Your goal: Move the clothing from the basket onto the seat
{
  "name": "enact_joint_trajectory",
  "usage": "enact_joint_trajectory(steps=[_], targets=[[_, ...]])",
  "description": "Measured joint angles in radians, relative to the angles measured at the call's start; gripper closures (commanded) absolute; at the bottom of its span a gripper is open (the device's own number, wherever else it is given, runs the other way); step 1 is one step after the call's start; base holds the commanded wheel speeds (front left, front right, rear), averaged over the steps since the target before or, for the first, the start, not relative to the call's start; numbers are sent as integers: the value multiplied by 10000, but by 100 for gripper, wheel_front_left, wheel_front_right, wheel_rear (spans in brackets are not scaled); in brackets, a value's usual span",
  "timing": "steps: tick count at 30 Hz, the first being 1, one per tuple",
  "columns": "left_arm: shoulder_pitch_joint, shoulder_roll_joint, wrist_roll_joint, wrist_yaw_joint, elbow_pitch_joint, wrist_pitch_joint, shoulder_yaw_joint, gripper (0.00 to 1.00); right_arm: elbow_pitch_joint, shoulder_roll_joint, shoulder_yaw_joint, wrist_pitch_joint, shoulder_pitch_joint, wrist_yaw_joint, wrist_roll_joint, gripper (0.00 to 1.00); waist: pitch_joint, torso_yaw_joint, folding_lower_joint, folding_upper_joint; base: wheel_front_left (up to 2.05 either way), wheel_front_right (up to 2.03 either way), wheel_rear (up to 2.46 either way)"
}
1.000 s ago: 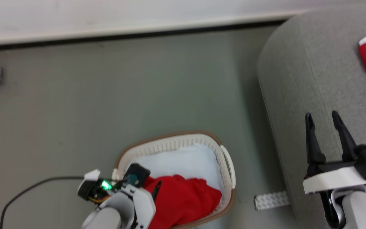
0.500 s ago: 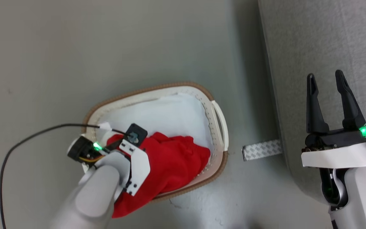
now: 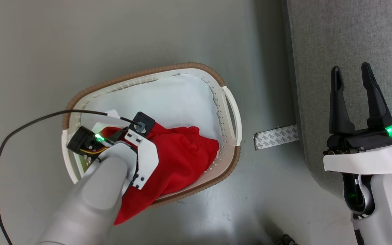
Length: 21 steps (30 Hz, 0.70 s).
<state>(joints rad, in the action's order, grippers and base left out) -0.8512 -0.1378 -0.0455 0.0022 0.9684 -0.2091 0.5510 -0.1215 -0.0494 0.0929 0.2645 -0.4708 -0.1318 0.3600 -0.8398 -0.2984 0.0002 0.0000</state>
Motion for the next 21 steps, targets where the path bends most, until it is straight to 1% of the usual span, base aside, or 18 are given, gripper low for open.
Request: enact_joint_trajectory(steps=[7,8,9,10,11,16,21], targets=[[-243,86,-69,-15,573,173,263,0,65,0,-15,0,0,0,102,0,-242,-74,-1,0,0,0,0],[-267,98,-69,-17,629,178,299,11,77,0,-17,0,-1,0,105,0,-279,-85,-1,0,0,0,0],[-289,113,-69,-23,683,198,336,36,88,0,-21,0,-2,0,113,0,-315,-94,-1,0,0,0,0],[-319,136,-71,-73,752,247,387,58,94,0,-33,0,-2,0,113,0,-349,-101,-1,0,0,0,0],[-351,165,-69,-119,811,274,414,100,100,0,-44,0,-3,0,113,0,-375,-101,-1,0,0,0,0],[-408,345,88,-368,1007,552,460,100,25,2,-155,0,-1,0,98,0,-289,-15,-1,0,0,0,0],[-198,621,957,-731,1007,1070,29,100,-203,4,-324,0,18,0,2,0,212,168,-1,0,0,0,0]])
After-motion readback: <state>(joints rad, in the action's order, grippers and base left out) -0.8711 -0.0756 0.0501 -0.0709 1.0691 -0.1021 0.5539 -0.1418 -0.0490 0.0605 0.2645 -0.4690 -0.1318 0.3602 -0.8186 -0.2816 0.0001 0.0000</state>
